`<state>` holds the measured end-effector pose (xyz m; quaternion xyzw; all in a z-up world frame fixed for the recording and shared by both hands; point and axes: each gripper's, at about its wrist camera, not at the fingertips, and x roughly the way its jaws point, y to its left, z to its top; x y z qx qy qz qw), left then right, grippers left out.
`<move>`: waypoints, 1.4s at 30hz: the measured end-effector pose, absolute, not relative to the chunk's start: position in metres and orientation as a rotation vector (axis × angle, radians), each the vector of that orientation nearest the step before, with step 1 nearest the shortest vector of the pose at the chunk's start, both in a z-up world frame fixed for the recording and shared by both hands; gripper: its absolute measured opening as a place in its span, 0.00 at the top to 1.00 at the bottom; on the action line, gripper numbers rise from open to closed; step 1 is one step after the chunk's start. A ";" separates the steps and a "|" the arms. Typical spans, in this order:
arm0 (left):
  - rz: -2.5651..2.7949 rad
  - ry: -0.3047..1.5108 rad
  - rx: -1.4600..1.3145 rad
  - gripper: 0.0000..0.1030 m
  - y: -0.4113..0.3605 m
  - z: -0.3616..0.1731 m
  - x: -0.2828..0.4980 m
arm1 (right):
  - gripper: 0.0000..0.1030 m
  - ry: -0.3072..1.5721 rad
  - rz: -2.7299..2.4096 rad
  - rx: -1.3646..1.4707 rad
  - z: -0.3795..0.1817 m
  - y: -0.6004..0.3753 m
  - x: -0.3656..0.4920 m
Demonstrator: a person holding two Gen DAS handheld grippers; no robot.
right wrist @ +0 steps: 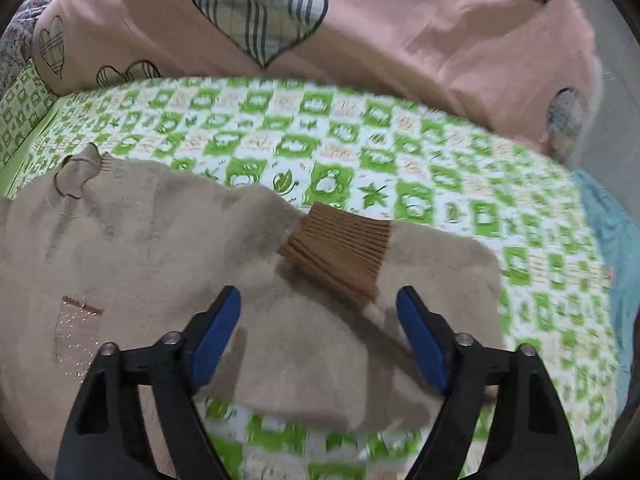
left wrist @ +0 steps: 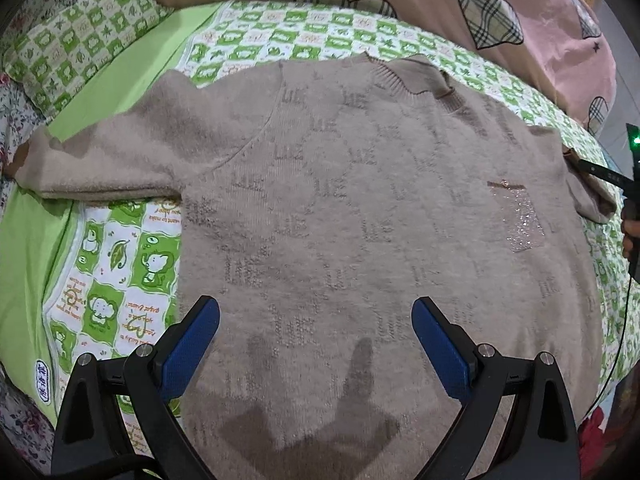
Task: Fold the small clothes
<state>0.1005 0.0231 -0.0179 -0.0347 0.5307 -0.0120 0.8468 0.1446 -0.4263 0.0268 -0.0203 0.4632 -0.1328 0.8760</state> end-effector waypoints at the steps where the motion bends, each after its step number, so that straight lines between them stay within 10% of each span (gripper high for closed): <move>1: -0.026 1.124 -0.075 0.06 0.023 -0.019 0.102 | 0.35 0.981 -0.280 -0.029 0.022 -0.433 0.151; 2: -0.026 1.132 -0.074 0.06 0.022 -0.021 0.103 | 0.40 0.994 -0.294 -0.029 0.016 -0.437 0.154; 4: -0.032 1.128 -0.076 0.06 0.022 -0.021 0.105 | 0.81 1.006 -0.315 -0.019 0.012 -0.444 0.158; 6: -0.040 1.121 -0.083 0.06 0.022 -0.022 0.107 | 0.90 0.987 -0.334 0.037 0.013 -0.449 0.154; 19: -0.079 1.083 -0.172 0.06 0.038 -0.017 0.095 | 0.91 0.751 0.170 0.452 0.046 -0.276 0.149; 31: -0.149 1.014 -0.261 0.06 0.068 -0.007 0.093 | 0.90 0.898 0.461 0.499 -0.008 -0.096 0.219; 39: -0.226 1.033 -0.349 0.05 0.071 -0.016 0.138 | 0.47 0.973 0.452 0.591 -0.036 -0.101 0.225; 42: -0.264 1.065 -0.409 0.06 0.069 -0.027 0.163 | 0.47 0.906 0.412 0.591 -0.017 -0.124 0.200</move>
